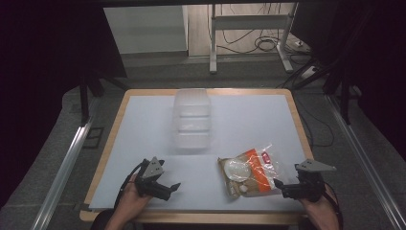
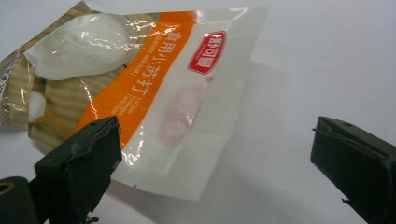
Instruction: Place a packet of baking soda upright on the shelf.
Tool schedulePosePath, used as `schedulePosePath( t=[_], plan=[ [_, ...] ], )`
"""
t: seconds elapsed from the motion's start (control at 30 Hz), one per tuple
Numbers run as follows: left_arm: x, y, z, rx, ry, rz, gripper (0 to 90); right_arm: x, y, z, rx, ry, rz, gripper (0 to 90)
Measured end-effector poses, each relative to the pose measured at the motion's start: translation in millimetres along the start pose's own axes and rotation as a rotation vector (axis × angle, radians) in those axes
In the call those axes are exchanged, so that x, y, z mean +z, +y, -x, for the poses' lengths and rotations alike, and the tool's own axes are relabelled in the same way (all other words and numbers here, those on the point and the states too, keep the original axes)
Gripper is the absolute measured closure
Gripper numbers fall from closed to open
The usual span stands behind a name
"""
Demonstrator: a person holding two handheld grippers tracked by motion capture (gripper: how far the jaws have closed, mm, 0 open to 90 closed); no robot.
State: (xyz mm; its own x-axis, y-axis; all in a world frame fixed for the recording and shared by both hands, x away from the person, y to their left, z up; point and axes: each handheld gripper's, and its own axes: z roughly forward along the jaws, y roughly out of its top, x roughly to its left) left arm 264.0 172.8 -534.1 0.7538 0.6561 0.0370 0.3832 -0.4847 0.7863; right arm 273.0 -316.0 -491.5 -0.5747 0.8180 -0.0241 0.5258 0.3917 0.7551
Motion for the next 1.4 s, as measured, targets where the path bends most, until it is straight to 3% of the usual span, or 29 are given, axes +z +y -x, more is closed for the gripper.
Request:
schedulePosePath(
  t=[0.3, 0.67, 0.77, 1.13, 1.37, 1.4],
  plan=[
    [0.7, 0.0, 0.3, 0.003, -0.003, -0.007, 0.0, 11.2, 6.9, -4.9, -0.024, 0.066, -0.01, 3.4],
    [1.6, 0.0, 0.8, 0.006, -0.007, -0.013, 0.0, 26.7, 11.5, -3.7, -0.006, 0.139, -0.047, 7.7],
    [2.3, -0.1, 1.4, 0.008, -0.007, -0.017, 0.1, 33.4, 13.3, -2.2, -0.002, 0.183, -0.052, 9.8],
    [2.6, 0.1, 2.0, 0.013, -0.008, -0.02, 0.1, 48.2, 20.0, 0.7, 0.028, 0.265, -0.074, 15.0],
    [2.7, 0.2, 2.3, 0.014, -0.009, -0.021, 0.1, 58.1, 27.2, -4.5, 0.05, 0.313, -0.089, 21.0],
    [2.7, 0.2, 2.4, 0.014, -0.009, -0.021, 0.1, 59.8, 29.4, -6.3, 0.053, 0.328, -0.087, 25.0]
  ],
)
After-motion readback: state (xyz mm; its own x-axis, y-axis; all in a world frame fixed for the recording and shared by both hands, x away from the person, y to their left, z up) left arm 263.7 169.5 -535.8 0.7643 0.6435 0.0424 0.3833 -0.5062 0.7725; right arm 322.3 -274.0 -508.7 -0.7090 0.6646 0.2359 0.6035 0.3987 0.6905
